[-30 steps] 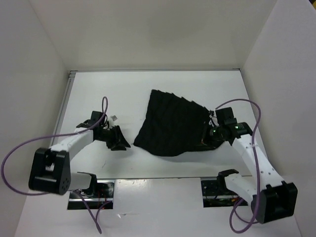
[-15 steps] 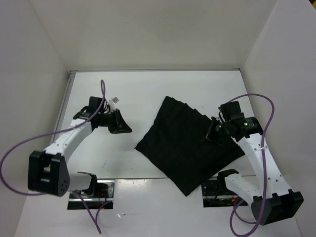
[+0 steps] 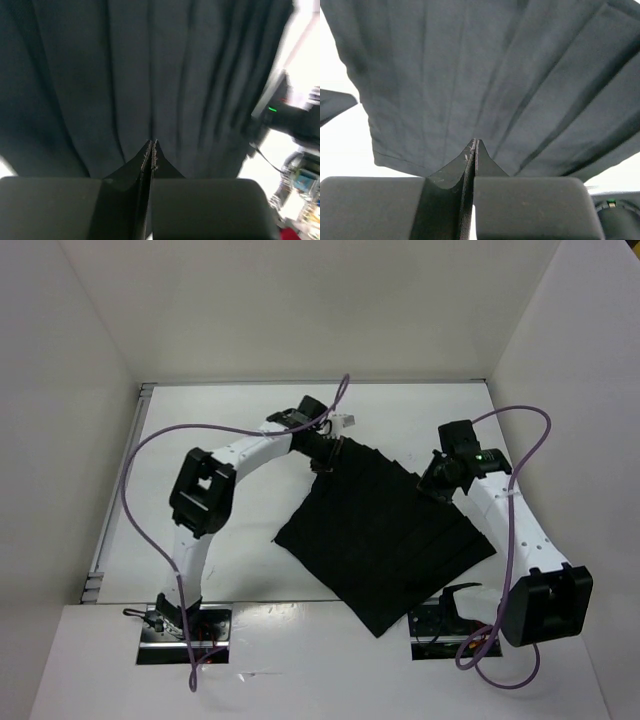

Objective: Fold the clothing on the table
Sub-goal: Flatten the skirt out

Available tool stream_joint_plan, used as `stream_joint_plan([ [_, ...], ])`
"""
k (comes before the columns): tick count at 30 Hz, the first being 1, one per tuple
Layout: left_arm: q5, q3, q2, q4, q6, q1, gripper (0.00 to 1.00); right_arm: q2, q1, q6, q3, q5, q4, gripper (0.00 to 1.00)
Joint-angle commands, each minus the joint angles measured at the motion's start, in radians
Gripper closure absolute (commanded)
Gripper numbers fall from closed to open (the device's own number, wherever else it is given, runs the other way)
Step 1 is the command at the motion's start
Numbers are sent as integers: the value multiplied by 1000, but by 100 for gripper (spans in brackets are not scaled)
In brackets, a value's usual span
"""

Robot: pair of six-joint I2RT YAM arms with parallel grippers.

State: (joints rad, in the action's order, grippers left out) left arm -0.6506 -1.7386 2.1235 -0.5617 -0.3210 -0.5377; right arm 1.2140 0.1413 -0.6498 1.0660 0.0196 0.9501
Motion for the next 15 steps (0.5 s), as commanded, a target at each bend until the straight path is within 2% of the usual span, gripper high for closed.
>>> stream_joint_plan([
  [1,128,-79,102,-58,16,-10,97,-34,-12,-5,26,-18,-50,100],
  [5,367,-99,141,-55,-111,-19,97,-77,-23,-5,17,25,-50,100],
  [11,606,-154,185,-76,-184,-19,97,-87,-32,-5,17,65,-50,100],
  [14,641,-154,205,-66,-239,14,97,-87,-42,-5,17,88,-62,100],
  [15,632,-154,205,-66,-281,62,97,-87,-42,-5,17,101,-62,100],
])
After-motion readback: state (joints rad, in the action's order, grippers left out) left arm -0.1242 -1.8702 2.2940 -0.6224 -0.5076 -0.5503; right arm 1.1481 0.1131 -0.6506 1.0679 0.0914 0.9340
